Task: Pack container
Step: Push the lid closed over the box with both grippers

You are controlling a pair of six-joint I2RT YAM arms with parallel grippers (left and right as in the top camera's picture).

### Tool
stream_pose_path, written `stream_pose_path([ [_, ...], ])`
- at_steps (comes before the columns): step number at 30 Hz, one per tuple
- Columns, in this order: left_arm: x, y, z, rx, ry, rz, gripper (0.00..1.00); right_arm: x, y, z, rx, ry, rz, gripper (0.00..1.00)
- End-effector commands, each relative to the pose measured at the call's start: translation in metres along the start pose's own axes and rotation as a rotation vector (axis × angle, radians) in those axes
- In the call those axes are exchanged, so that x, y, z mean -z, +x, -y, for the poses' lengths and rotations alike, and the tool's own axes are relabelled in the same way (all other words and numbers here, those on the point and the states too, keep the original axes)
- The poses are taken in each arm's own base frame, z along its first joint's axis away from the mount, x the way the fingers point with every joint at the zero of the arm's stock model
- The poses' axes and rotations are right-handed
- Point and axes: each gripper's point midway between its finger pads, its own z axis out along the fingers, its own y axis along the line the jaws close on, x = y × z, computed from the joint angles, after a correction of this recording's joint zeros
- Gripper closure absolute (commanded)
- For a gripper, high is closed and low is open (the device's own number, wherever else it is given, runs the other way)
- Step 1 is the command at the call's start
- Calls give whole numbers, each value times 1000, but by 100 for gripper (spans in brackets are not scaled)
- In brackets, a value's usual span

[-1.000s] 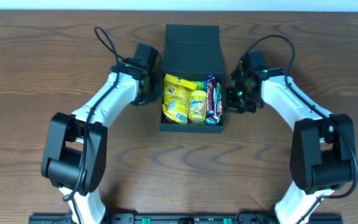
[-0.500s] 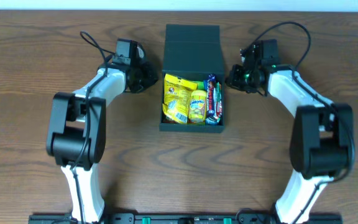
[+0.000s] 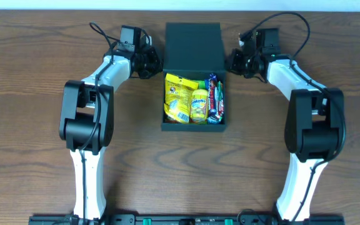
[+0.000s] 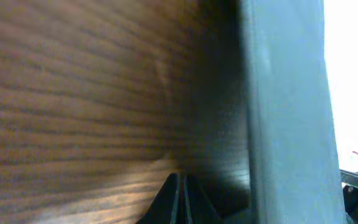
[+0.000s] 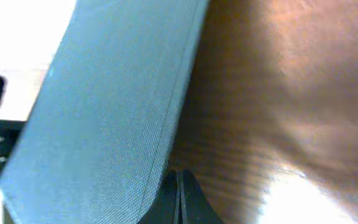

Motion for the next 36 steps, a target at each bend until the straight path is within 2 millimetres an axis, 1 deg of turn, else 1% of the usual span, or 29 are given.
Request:
stream_pose_path([
  [1, 7, -12, 30, -88, 93, 1, 94, 9, -11, -30, 64, -180, -6, 99],
  [6, 20, -16, 63, -196, 208, -23, 94, 25, -19, -54, 187, -329, -1, 99],
  [8, 26, -15, 76, -232, 254, -34, 94, 32, -22, -63, 216, -360, 2, 99],
  [9, 29, -15, 80, -244, 264, -34, 95, 35, -23, -65, 230, -361, 6, 98],
  [12, 46, -15, 96, -318, 279, -13, 94, 49, -26, -76, 286, -340, 27, 99],
  [15, 65, -9, 107, -376, 261, -8, 94, 67, -26, -85, 334, -283, 40, 99],
  [17, 82, 0, 114, -440, 240, -13, 94, 81, -21, -93, 378, -250, 35, 99],
  [20, 107, 11, 119, -489, 182, -11, 94, 102, -13, -102, 430, -186, 28, 98],
  [22, 129, 21, 124, -547, 145, -8, 94, 119, -7, -110, 463, -147, 22, 99],
  [25, 159, 42, 131, -633, 105, -28, 94, 143, 10, -124, 507, -113, -2, 99],
  [27, 177, 53, 132, -663, 47, -26, 94, 161, 17, -128, 513, -51, -2, 99],
  [28, 184, 56, 133, -668, 23, -16, 94, 169, 18, -129, 516, -19, 6, 99],
  [31, 214, 66, 141, -692, -34, 28, 94, 200, 22, -130, 530, 102, 44, 99],
  [33, 234, 78, 146, -709, -52, 42, 94, 220, 29, -131, 533, 169, 57, 99],
  [36, 263, 98, 148, -725, -88, 59, 94, 247, 45, -142, 547, 186, 68, 98],
])
